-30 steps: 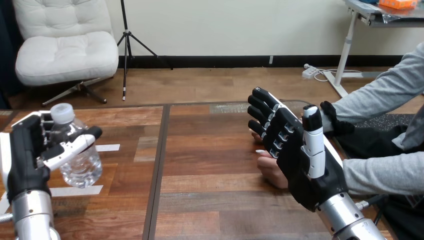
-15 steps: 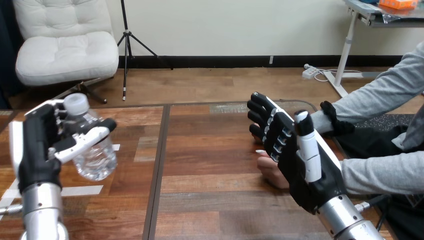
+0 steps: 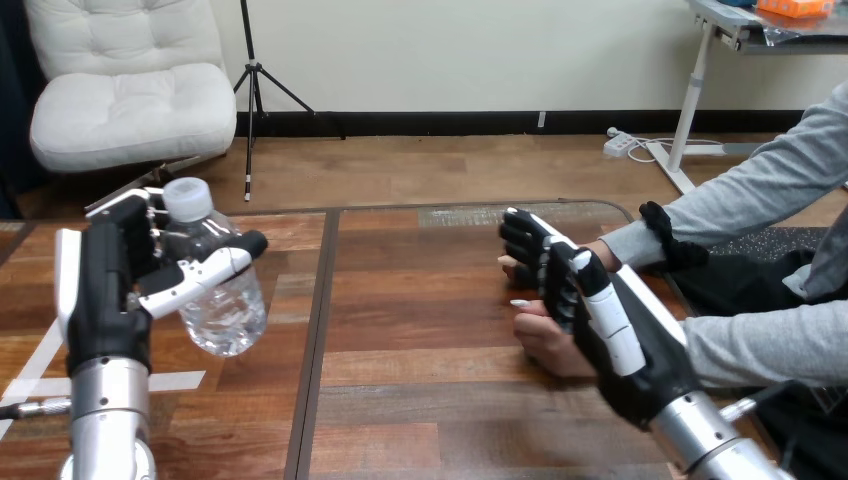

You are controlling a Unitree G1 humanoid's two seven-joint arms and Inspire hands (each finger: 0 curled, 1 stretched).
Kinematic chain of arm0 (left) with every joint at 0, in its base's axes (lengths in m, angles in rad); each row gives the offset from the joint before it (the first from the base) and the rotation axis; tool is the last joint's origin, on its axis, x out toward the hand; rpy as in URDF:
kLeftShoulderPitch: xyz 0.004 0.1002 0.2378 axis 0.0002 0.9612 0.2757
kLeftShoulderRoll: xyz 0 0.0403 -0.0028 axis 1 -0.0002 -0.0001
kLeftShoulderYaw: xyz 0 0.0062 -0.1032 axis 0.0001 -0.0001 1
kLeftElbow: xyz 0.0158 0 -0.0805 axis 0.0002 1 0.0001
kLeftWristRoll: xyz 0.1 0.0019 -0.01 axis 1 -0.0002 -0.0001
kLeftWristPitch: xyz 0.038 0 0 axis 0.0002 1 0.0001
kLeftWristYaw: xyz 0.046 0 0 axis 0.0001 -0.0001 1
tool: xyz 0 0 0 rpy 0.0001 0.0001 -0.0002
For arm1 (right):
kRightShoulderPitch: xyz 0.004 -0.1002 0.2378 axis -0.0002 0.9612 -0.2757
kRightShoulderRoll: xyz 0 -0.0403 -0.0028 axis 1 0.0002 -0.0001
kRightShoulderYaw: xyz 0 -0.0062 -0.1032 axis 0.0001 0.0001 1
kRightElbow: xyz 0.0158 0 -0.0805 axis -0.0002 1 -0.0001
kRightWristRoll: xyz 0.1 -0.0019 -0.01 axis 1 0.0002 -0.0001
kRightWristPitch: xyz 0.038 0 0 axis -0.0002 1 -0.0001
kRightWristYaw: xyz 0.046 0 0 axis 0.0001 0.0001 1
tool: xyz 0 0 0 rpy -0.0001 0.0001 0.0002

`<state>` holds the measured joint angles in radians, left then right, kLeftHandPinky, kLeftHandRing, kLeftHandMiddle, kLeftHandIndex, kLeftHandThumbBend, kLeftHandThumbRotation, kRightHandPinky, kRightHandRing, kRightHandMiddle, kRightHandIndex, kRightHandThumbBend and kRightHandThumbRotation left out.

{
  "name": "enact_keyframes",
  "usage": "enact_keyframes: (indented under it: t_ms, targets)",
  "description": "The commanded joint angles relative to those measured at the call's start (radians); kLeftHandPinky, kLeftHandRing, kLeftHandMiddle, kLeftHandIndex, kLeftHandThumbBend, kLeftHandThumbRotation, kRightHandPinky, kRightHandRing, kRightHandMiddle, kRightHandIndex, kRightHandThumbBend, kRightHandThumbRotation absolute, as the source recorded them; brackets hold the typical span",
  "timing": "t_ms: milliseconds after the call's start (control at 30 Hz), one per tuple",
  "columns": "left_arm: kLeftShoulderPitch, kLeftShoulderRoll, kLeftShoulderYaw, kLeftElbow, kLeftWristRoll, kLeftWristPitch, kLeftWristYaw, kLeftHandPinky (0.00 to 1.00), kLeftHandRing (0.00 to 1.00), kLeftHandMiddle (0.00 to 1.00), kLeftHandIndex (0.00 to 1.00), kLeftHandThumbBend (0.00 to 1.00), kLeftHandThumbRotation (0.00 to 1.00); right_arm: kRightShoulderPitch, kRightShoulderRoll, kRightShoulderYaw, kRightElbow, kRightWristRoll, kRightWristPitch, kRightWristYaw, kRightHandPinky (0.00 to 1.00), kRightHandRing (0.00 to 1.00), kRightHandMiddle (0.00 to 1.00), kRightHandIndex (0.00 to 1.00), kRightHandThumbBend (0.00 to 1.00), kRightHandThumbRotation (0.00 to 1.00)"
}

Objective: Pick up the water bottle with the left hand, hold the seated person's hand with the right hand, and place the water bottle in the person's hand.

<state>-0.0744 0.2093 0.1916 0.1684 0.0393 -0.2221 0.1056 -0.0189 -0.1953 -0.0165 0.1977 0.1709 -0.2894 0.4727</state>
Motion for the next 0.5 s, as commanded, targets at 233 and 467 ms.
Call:
enact_keyframes:
  t_ms: [233, 467]
  targets:
    - [-0.072, -0.015, -0.010, -0.034, -0.006, -0.022, -0.009, 0.28, 0.34, 0.39, 0.39, 0.76, 0.00, -0.164, -0.093, -0.068, 0.151, -0.054, -0.152, -0.025, 0.96, 0.96, 0.95, 0.94, 0.81, 1.00]
    - [-0.073, -0.015, -0.016, -0.032, 0.000, -0.033, -0.015, 0.28, 0.34, 0.39, 0.39, 0.76, 0.00, -0.193, -0.139, -0.074, 0.195, -0.094, -0.188, -0.045, 0.96, 0.97, 0.96, 0.93, 0.89, 1.00]
